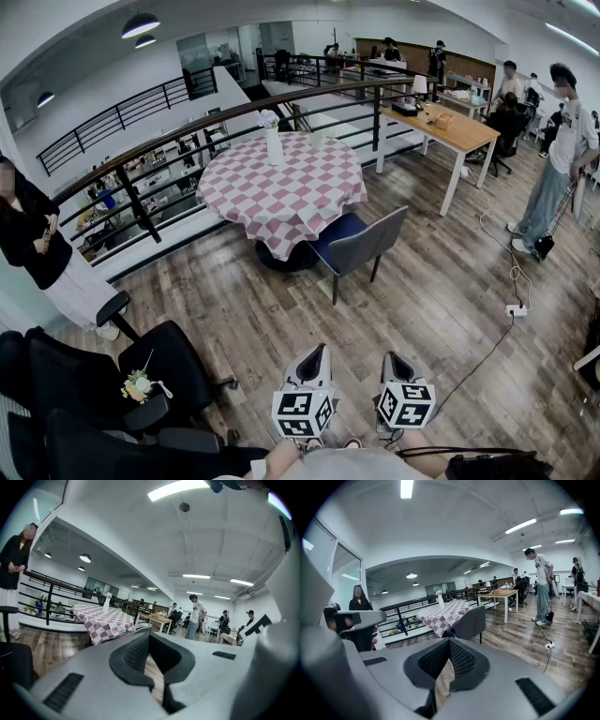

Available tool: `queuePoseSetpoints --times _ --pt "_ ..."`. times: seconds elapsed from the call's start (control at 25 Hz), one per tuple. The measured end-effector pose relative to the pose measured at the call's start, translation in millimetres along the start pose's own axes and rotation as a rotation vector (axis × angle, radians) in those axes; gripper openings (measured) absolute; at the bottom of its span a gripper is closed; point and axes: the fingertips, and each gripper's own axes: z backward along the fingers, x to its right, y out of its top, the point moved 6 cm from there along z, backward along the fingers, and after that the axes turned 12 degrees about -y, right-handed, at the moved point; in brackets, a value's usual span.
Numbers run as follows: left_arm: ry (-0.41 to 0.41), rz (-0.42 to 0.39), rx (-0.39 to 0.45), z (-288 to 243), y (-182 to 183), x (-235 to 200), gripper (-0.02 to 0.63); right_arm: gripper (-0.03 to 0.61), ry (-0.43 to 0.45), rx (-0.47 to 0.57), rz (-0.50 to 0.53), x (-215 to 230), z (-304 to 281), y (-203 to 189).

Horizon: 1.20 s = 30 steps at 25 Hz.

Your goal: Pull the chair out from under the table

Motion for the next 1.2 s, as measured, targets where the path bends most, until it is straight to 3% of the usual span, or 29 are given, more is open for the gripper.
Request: queuePoseSetpoints --times 0.56,1.2 --pt "-0.017 0.005 -0.014 -11.5 -0.1 -18.8 0.003 0.017 -0.010 -0.033 -0.023 -8.6 -17.1 -2.5" --pt "-0.094 0.006 -0.101 -9.2 -9.5 -59.0 0.003 0.017 -0.128 -0.110 -0.061 -22.4 -18.7 -28.0"
